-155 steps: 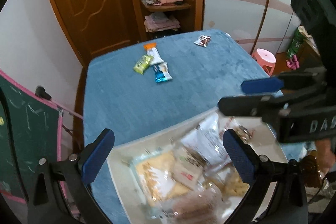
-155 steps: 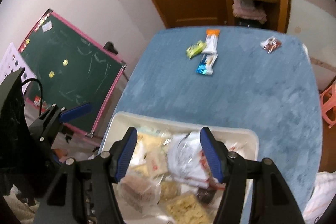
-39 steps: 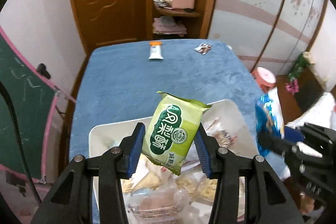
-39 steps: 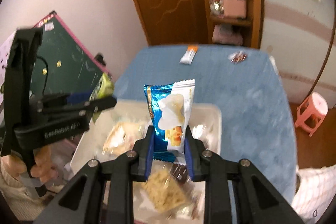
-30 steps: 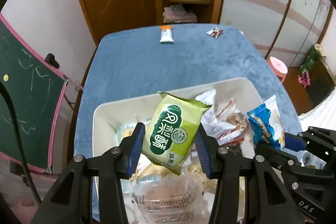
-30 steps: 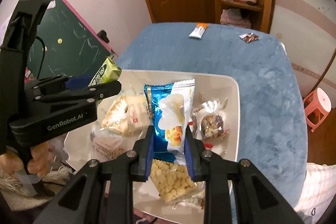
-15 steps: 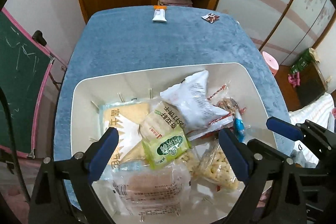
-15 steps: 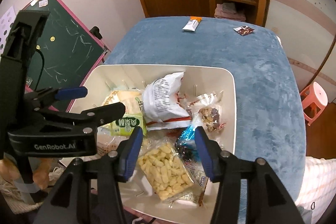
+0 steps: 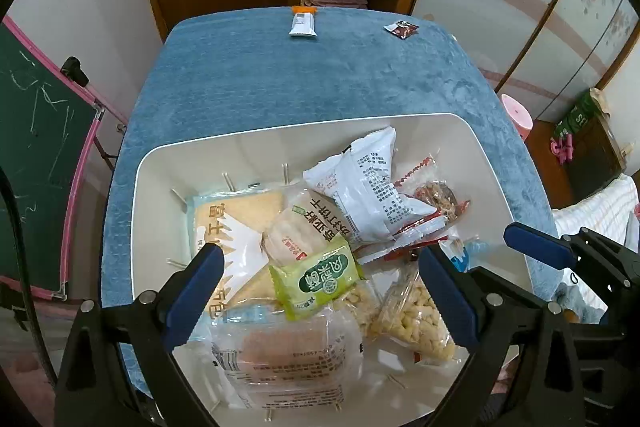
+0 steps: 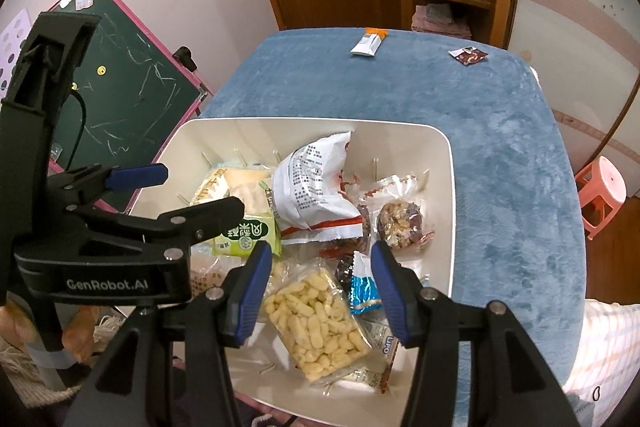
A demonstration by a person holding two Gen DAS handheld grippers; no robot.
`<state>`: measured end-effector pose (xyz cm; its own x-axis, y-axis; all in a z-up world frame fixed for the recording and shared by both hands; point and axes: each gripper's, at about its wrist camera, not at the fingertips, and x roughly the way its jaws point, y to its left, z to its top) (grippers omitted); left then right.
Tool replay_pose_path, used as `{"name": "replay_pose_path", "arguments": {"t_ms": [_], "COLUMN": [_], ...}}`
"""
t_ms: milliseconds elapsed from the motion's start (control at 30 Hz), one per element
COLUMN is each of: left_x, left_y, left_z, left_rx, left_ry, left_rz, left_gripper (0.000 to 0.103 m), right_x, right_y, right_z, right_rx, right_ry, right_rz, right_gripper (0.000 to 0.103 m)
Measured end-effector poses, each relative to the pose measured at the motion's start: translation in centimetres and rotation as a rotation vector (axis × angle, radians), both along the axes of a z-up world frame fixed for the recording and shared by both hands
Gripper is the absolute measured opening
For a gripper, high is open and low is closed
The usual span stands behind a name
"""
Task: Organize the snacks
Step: 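Move both grippers from the tray toward the orange bar and brown wrapper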
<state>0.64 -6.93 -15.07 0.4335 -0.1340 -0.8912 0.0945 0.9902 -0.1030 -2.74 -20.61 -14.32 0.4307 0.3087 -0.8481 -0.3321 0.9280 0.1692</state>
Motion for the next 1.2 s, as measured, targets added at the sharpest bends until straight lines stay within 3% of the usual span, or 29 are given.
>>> {"name": "replay_pose_path", "arguments": {"t_ms": [667, 900, 1200], "left_x": [1.6, 4.1, 9.7], "left_y": [-1.0, -1.9, -3.4], "left_z": [-0.3, 3.3, 10.3], "left_rx": [0.013, 0.045, 0.100], "left_ry": [0.010, -0.084, -0.241], "left_rz": [-0.010, -0.043, -0.066], "left_gripper": [0.098, 0.098, 0.098], "right_x": [1.2, 3.6, 8.9], "right_y": [-1.1, -3.5, -7.6], "right_z": [-0.4, 2.1, 6.8], "right_rx": [0.036, 0.040, -0.009], "right_ry": [0.009, -0.056, -0.183], "right_rz": [-0.008, -0.060, -0.174], "right_gripper": [0.052, 0.052, 0.052]}}
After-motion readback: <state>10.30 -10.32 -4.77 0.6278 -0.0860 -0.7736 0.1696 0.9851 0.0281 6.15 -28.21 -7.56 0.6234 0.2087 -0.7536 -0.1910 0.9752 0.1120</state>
